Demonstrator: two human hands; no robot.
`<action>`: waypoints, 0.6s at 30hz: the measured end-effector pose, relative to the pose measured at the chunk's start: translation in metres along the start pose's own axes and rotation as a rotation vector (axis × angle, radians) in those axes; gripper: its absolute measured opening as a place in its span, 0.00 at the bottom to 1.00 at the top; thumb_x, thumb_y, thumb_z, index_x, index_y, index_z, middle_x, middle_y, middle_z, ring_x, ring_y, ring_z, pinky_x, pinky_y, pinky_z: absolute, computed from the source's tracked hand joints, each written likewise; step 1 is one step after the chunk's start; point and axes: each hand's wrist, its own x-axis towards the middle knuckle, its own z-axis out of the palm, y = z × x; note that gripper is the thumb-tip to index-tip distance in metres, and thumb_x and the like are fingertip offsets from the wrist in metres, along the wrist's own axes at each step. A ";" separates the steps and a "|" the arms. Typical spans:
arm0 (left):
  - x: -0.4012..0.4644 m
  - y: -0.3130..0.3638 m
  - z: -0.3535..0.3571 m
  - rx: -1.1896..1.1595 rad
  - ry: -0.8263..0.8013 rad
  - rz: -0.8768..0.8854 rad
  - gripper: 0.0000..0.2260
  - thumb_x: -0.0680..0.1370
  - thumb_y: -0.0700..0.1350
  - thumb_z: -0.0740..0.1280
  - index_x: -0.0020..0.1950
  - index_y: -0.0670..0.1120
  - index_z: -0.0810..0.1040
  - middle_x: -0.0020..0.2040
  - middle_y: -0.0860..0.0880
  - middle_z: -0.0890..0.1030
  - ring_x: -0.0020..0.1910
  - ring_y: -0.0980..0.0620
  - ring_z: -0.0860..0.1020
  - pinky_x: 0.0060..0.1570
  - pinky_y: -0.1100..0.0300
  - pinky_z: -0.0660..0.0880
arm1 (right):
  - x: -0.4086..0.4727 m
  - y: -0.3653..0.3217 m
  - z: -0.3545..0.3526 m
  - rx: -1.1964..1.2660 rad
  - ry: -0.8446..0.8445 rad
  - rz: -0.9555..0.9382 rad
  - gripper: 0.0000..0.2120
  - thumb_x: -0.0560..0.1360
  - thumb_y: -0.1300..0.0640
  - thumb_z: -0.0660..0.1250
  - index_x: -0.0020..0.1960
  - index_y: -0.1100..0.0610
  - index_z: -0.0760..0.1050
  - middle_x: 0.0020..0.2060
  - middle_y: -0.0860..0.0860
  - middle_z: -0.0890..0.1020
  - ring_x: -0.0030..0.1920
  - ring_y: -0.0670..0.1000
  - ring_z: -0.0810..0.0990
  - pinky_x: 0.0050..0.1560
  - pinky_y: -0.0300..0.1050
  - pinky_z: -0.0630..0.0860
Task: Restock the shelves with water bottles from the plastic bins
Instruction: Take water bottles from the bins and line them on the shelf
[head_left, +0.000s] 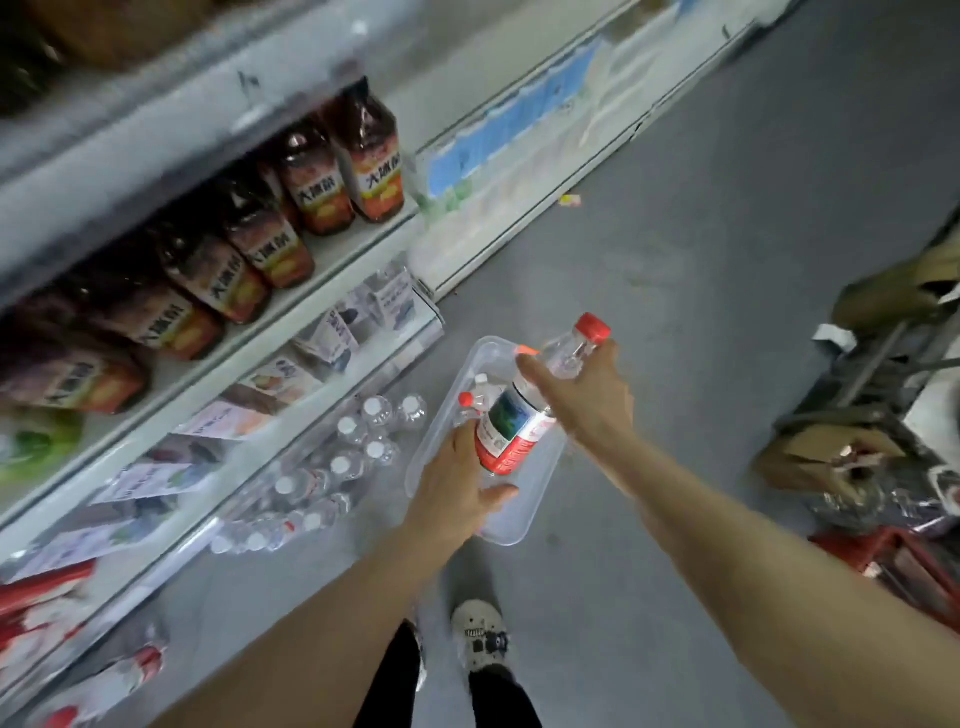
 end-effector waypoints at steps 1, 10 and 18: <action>-0.014 0.015 -0.017 -0.026 0.026 -0.004 0.36 0.69 0.53 0.76 0.72 0.47 0.63 0.64 0.50 0.74 0.61 0.50 0.75 0.56 0.58 0.70 | -0.014 -0.022 -0.017 0.016 -0.024 -0.036 0.30 0.72 0.36 0.68 0.65 0.51 0.63 0.50 0.48 0.75 0.49 0.52 0.73 0.50 0.43 0.67; -0.151 0.088 -0.124 -0.316 -0.112 0.082 0.29 0.65 0.56 0.78 0.64 0.60 0.72 0.59 0.59 0.80 0.59 0.61 0.77 0.65 0.51 0.72 | -0.108 -0.153 -0.118 0.224 -0.328 -0.323 0.08 0.79 0.48 0.65 0.48 0.53 0.72 0.40 0.52 0.83 0.47 0.57 0.83 0.56 0.60 0.79; -0.250 0.134 -0.189 -0.292 0.279 0.055 0.34 0.62 0.55 0.81 0.62 0.56 0.67 0.60 0.55 0.79 0.56 0.58 0.78 0.59 0.59 0.73 | -0.232 -0.253 -0.137 -0.223 0.023 -0.874 0.20 0.77 0.37 0.63 0.49 0.55 0.71 0.49 0.56 0.82 0.52 0.60 0.78 0.47 0.50 0.71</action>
